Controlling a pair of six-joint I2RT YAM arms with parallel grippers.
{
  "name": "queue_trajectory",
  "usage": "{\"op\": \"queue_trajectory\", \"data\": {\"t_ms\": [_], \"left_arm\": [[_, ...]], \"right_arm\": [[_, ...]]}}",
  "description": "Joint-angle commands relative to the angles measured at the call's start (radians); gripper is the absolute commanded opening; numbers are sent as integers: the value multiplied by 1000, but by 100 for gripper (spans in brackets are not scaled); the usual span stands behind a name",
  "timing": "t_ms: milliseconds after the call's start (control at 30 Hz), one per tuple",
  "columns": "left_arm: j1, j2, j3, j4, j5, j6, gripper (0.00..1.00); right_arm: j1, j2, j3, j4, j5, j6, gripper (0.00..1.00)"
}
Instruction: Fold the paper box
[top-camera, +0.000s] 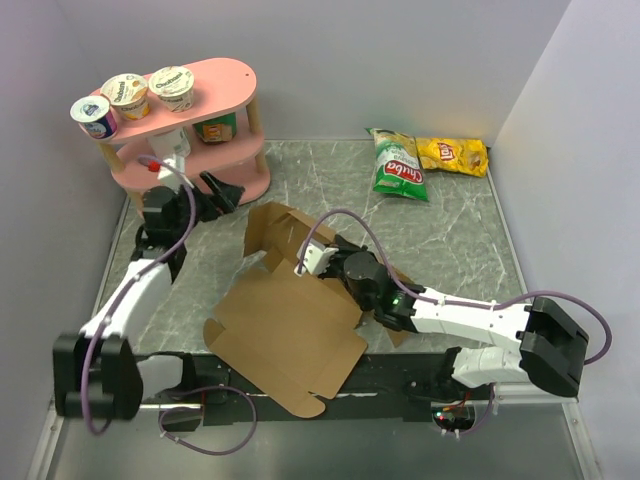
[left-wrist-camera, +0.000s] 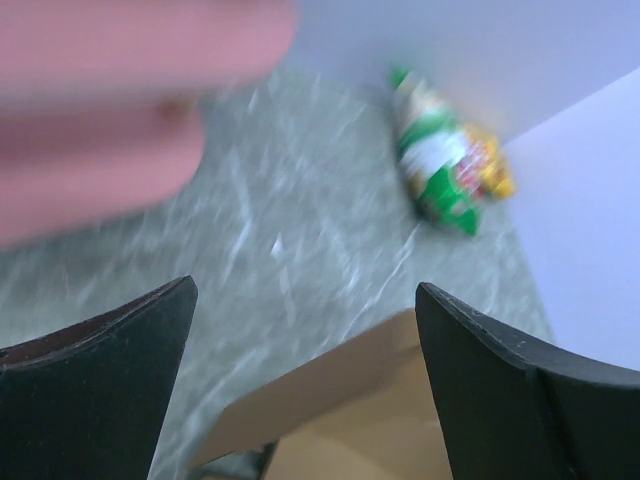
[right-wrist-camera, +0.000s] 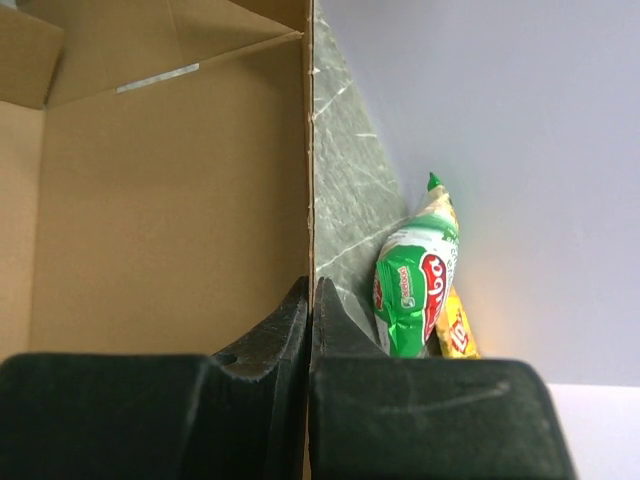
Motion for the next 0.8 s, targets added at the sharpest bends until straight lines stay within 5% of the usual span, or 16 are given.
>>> {"op": "queue_trajectory", "data": {"t_ms": [0,500,767], "left_arm": [[1,81,-20,108,84,-9,97],[-88,400,-21,252,89,52,94],[-105,403,-113,370,159,40,92]], "right_arm": [[26,-14,-15,82,14,-26,0],[55,49,-19,107,66,-76,0],[61,80,-28,178,109,-122,0]]}}
